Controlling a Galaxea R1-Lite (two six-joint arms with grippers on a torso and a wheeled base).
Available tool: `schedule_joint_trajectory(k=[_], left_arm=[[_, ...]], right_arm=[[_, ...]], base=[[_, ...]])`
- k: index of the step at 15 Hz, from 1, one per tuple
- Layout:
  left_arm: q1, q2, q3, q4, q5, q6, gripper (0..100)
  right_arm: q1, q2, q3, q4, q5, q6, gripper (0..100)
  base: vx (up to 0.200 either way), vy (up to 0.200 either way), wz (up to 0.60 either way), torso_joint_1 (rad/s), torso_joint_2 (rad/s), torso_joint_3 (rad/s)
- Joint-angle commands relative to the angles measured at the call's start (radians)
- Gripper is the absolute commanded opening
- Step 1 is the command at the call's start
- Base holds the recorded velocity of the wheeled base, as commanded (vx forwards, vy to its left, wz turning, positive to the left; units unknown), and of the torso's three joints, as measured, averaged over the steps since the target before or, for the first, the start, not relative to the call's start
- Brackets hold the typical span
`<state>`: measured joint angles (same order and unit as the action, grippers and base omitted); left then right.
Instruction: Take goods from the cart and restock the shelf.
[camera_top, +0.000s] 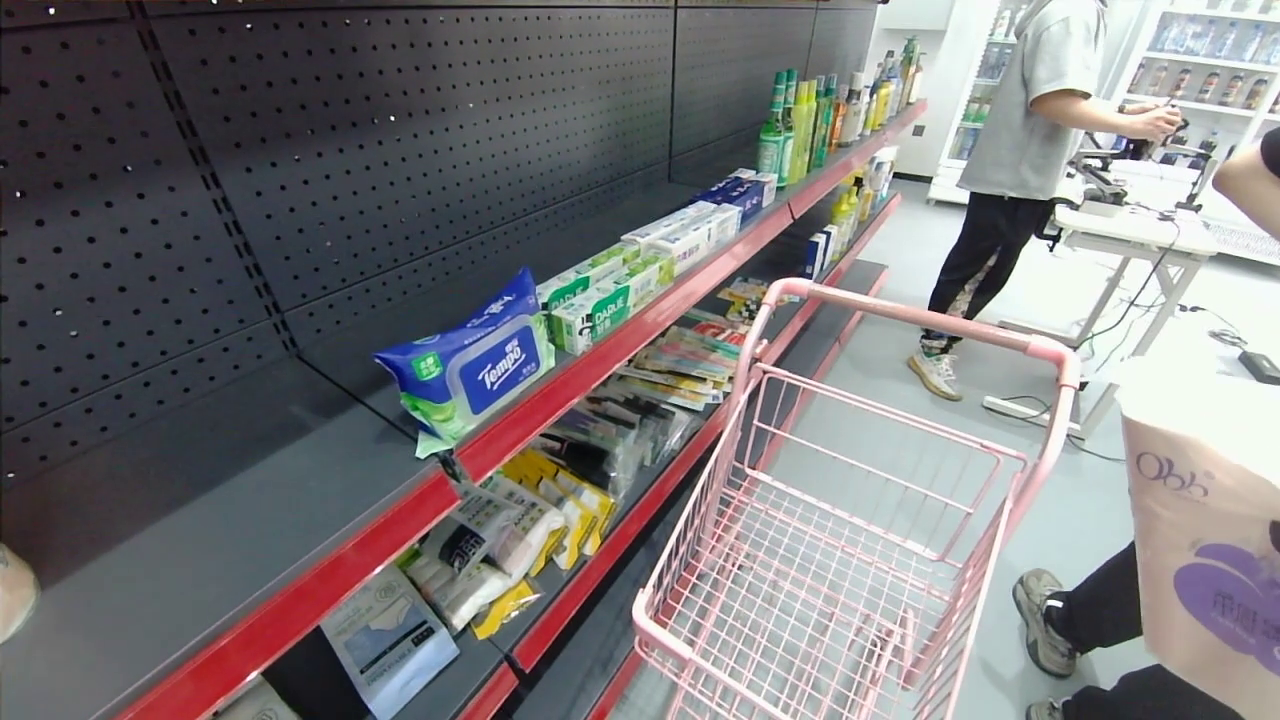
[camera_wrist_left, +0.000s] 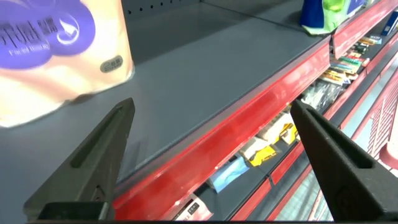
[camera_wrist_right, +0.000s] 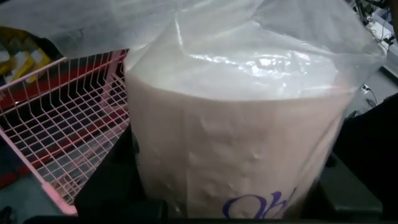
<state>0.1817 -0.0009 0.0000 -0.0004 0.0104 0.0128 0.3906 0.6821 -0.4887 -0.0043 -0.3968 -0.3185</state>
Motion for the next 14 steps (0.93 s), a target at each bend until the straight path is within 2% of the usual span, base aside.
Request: schedule_joint_trajectory(k=[1,5,14], left_arm=[[0.001,0.001,0.000,-0.001,0.000,0.000,100],[0.001,0.001,0.000,-0.001,0.000,0.000,100],[-0.001,0.001,0.000,-0.001,-0.001,0.001,100]], right_arm=[[0.004,-0.001,0.027,0.003,0.004,-0.005,0],[0.002,-0.018,0.059,0.003,0.003,-0.014,0],[0.002,0.030,0.015,-0.006,0.007,-0.008,0]], base=[[0.000,0.000,0.00,0.129,-0.31,-0.178],[0.000,0.000,0.00,0.164,-0.38,-0.216],[0.000,0.000,0.00,0.162,-0.36,-0.200]])
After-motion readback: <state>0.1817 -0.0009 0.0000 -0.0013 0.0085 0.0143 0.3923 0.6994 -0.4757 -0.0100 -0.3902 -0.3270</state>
